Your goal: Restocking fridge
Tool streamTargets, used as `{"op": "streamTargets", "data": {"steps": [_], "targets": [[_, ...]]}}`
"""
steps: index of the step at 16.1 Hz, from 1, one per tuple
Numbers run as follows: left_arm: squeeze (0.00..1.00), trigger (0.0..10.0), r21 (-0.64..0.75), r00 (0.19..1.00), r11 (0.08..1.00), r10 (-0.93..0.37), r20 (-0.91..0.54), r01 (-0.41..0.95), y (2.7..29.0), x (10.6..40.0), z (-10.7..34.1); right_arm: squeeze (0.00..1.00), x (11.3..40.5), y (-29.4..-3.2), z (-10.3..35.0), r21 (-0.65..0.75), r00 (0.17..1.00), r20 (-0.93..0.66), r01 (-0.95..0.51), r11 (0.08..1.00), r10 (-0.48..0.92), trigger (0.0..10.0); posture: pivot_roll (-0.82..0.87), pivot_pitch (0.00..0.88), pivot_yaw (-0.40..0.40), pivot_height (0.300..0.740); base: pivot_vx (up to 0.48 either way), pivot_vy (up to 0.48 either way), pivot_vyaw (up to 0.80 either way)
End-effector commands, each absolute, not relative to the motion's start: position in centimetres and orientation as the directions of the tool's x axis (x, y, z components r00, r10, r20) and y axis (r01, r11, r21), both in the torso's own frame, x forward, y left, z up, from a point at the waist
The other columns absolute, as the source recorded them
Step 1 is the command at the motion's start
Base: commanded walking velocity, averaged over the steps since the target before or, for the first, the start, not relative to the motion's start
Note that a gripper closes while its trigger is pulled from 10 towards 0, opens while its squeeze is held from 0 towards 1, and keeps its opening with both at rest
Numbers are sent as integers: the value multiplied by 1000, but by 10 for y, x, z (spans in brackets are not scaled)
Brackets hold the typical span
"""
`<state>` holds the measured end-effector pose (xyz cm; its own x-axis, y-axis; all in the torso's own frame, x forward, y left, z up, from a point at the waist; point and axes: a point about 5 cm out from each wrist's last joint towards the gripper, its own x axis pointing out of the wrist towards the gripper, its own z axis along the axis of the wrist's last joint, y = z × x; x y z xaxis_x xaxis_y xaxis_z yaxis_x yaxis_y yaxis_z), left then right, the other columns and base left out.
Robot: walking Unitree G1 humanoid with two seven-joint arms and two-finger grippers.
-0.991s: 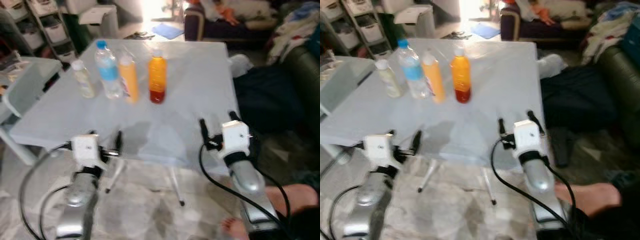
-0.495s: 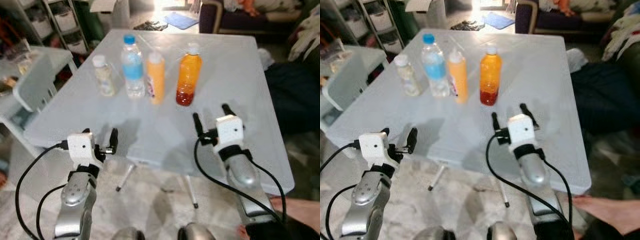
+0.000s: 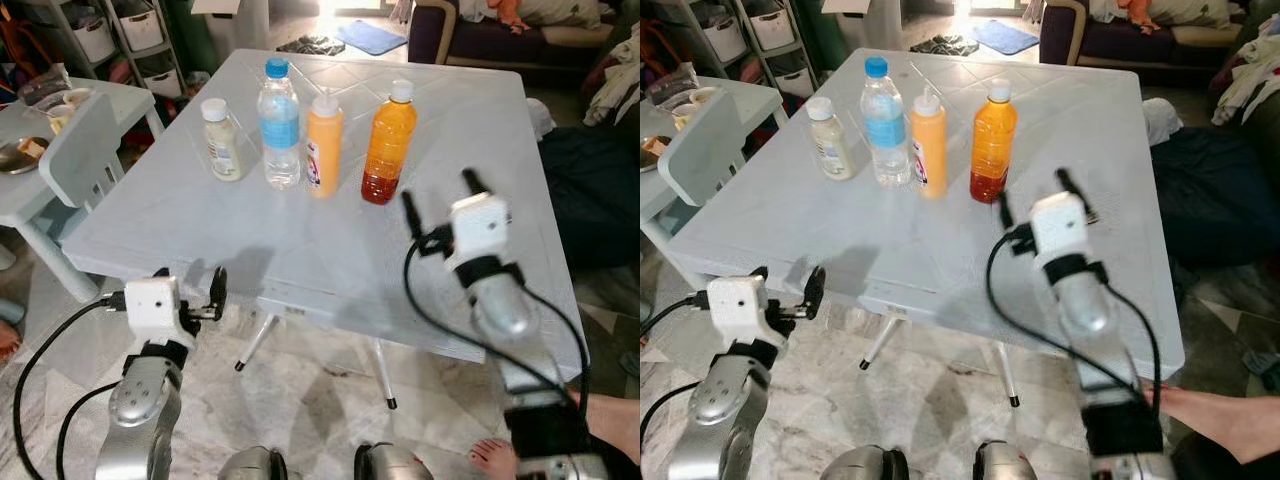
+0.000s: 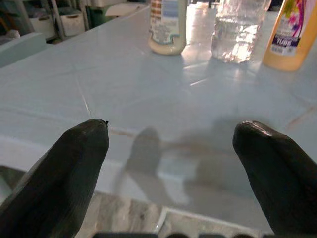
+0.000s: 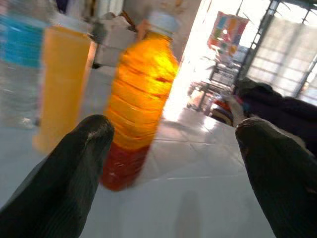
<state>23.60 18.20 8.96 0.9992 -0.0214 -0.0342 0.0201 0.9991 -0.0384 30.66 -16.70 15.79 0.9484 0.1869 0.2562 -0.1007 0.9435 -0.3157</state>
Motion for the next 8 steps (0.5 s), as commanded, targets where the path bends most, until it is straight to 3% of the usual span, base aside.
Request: {"op": "streamTargets", "data": {"steps": [1,8], "targets": [[0,10000,-24,999,999,-25,-28,24,183,235,94,0,311,-171,160,-293,954,260,-70,954,150,10000,-32,129,49,740,0,0,0],[0,10000,30,999,999,-11,-46,12,200,227,99,0,339,-167,201,-296,904,377,-90,951,203,10000,15,153,71,740,0,0,0]]}}
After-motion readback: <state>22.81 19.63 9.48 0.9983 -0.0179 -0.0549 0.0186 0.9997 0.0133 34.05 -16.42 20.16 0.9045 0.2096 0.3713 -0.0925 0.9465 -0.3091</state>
